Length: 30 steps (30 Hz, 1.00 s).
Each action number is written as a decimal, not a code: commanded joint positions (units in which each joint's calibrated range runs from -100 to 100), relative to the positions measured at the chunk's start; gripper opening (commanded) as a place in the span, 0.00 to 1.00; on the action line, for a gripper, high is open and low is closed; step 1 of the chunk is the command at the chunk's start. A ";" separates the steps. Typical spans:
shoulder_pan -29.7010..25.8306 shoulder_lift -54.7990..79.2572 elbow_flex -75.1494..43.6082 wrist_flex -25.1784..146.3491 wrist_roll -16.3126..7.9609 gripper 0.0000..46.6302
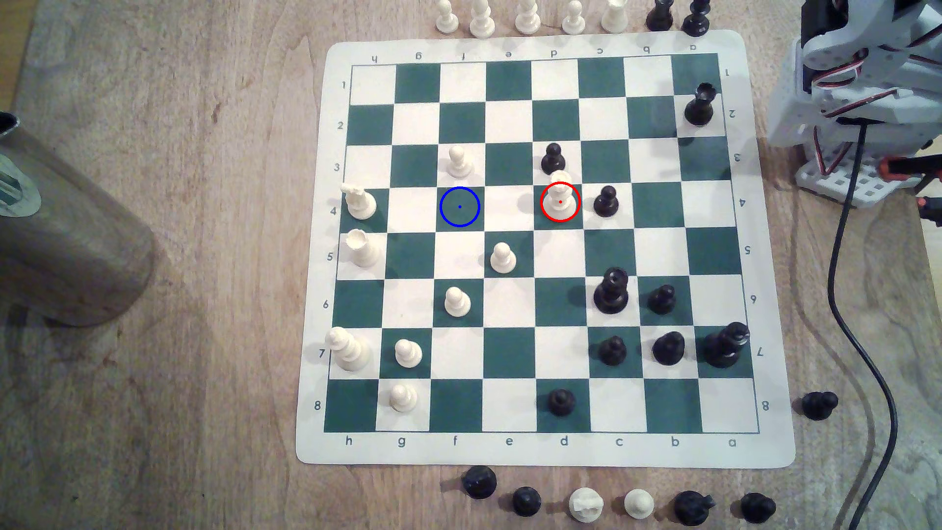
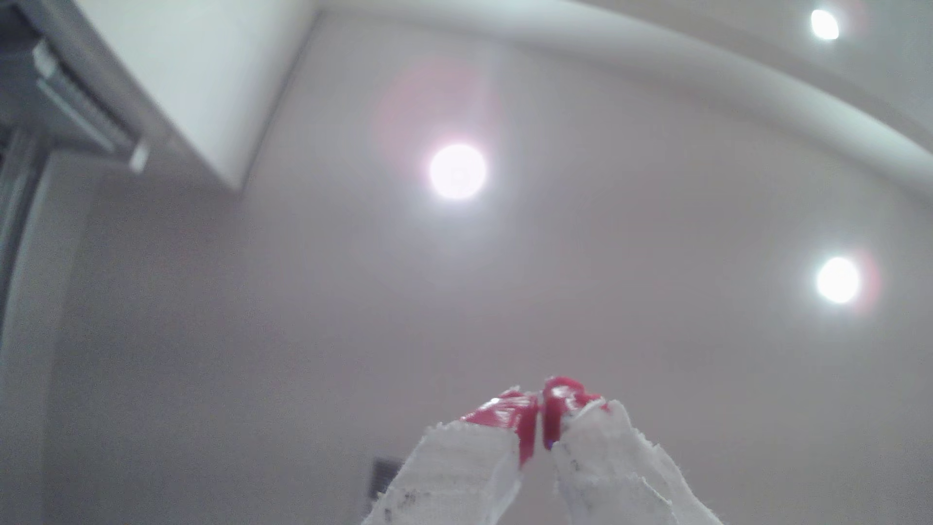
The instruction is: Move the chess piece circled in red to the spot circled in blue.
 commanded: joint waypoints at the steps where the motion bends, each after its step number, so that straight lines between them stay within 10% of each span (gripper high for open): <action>1: -0.95 0.22 1.27 0.36 0.10 0.00; 19: -1.57 0.31 -43.25 117.89 -0.34 0.00; 30: -4.39 9.90 -55.40 156.54 -1.81 0.10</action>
